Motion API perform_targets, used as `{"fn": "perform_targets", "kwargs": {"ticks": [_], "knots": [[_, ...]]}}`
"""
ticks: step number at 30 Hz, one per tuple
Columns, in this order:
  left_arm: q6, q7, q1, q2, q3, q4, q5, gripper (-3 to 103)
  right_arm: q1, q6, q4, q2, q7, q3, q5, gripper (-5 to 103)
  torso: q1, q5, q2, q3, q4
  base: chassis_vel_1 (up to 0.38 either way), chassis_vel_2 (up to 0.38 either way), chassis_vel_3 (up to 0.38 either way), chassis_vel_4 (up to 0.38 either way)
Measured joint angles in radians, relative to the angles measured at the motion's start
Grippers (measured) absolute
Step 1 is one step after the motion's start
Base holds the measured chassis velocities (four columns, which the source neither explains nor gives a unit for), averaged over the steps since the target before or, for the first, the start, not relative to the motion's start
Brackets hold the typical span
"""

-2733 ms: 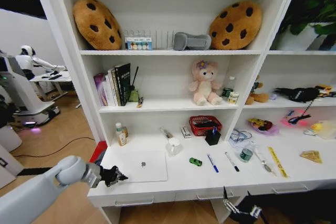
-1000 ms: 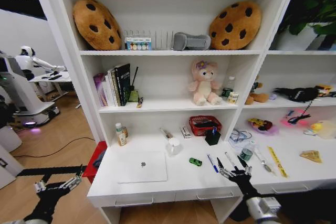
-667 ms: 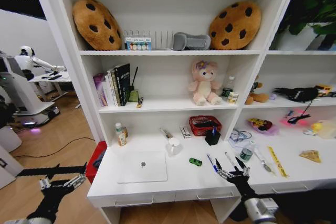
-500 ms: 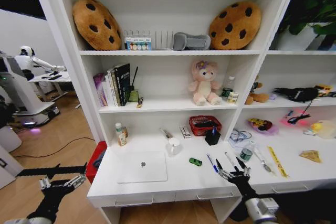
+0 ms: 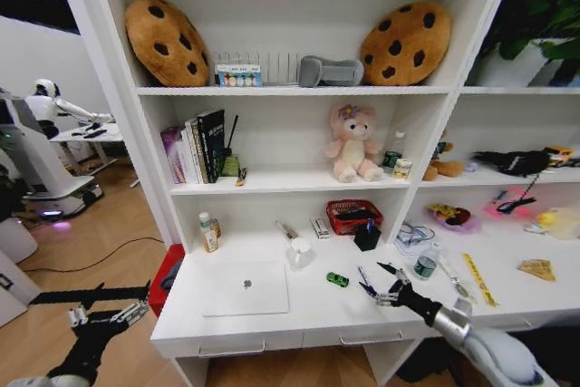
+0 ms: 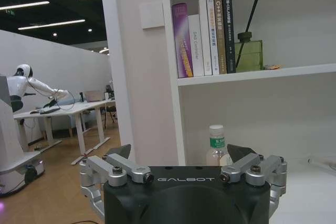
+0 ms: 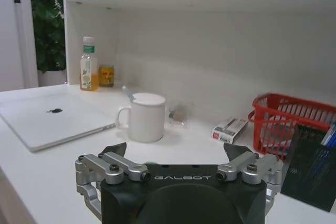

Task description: Organize the objects on the table.

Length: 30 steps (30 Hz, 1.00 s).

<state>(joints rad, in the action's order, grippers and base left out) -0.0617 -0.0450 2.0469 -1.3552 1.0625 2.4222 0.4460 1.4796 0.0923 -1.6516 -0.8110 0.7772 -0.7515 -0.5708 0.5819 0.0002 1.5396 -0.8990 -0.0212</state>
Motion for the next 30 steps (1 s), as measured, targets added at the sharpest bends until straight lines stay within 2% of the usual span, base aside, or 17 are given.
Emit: {"fn": "perform_targets", "kwargs": {"ticks": [1,2,7,17,30], "knots": [[0.000,0.000,0.000,0.000,0.000,0.000,0.000,100,-0.052,-0.008,0.086,0.026,0.090,0.027,-0.005,100,0.000,-0.0001,0.000,0.000,-0.0004,0.000,0.000,0.000,0.000],[0.000,0.000,0.000,0.000,0.000,0.000,0.000,100,-0.105,-0.008,0.172,0.030,0.133,0.072,0.001,100,0.000,0.0000,0.000,0.000,-0.0008,0.000,0.000,0.000,0.000],[0.000,0.000,0.000,0.001,0.000,-0.001,0.000,100,-0.185,-0.004,0.255,-0.009,0.137,0.154,0.031,100,0.000,-0.0001,0.000,0.000,-0.0006,0.000,0.000,0.000,0.000],[0.000,0.000,0.000,0.001,0.000,-0.001,0.001,100,-0.316,-0.012,0.317,-0.073,0.122,0.233,0.107,100,0.000,-0.0004,0.000,0.000,-0.0004,0.000,0.000,0.000,0.000],[0.000,0.000,-0.001,0.001,0.000,-0.001,0.001,100,-0.420,-0.001,0.418,-0.100,0.152,0.324,0.180,100,0.000,-0.0003,0.000,0.000,-0.0004,0.000,0.000,0.000,0.000]]}}
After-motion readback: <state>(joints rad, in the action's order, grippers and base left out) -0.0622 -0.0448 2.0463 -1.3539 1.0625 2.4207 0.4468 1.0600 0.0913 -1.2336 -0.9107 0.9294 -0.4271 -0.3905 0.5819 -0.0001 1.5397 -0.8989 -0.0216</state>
